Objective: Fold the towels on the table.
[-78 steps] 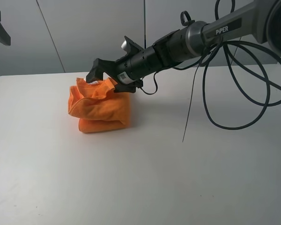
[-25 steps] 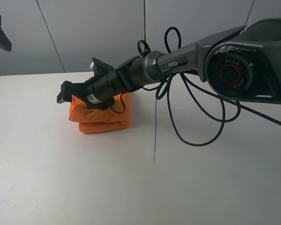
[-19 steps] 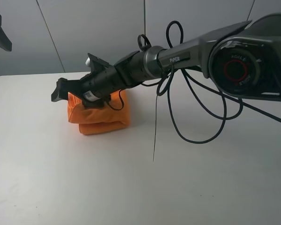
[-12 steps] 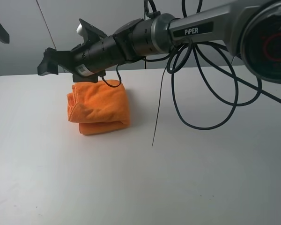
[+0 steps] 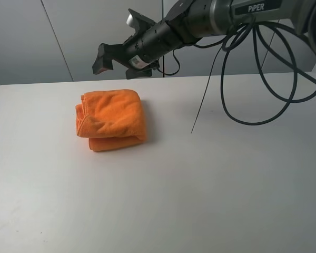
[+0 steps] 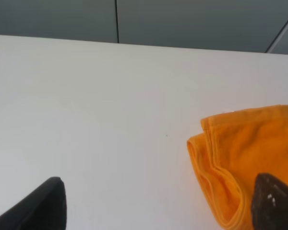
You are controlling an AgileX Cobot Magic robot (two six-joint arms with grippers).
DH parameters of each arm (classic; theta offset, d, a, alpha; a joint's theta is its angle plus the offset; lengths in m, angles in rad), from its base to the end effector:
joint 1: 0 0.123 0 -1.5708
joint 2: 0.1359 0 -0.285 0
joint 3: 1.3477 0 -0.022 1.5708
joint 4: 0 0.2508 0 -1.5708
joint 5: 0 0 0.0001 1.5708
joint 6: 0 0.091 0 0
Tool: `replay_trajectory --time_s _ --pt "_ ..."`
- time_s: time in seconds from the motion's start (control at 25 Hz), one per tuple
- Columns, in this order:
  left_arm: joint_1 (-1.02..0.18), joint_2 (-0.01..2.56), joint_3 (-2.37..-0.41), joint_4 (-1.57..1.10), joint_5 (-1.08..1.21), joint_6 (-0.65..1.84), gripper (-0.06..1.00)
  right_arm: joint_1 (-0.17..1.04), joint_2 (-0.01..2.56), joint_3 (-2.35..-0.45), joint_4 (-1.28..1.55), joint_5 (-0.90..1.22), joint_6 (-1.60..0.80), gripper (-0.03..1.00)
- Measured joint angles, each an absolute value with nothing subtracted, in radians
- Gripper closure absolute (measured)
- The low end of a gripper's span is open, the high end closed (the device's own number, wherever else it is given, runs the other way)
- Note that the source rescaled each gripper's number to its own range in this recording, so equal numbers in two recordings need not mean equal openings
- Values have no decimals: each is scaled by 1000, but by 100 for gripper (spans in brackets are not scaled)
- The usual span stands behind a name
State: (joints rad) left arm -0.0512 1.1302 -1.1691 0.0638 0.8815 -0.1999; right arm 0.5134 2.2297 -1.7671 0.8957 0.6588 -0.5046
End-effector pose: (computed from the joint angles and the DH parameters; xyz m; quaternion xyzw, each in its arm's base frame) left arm 0.2266 -0.0071 0.3859 -0.0593 0.9157 -0.0192 0.3970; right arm 0.4132 0.2830 0.1923 -0.1966 0.8856 0.3474 0.2374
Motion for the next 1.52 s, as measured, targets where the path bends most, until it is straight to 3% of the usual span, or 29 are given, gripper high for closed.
replay_trajectory --time_s 0.28,0.56,0.8,1.04,1.28,1.52 --pt "-51 1114 -1169 -84 911 -64 -5 228 2017 -1729 604 894 -363 -3" --pt "-51 1109 -1169 -165 961 -6 -5 73 1634 -1452 448 874 -319 -3" --pt "-51 1000 -1133 -209 984 63 -5 58 1165 -1131 408 787 -273 -3" --pt "-51 740 -958 -214 987 79 -5 58 690 -890 406 792 -241 -3" --pt "-51 478 -823 -214 1021 81 -5 58 365 -829 269 891 -121 -3" --pt "-51 213 -811 -125 1110 81 -5 58 197 -783 119 1084 -20 -3"
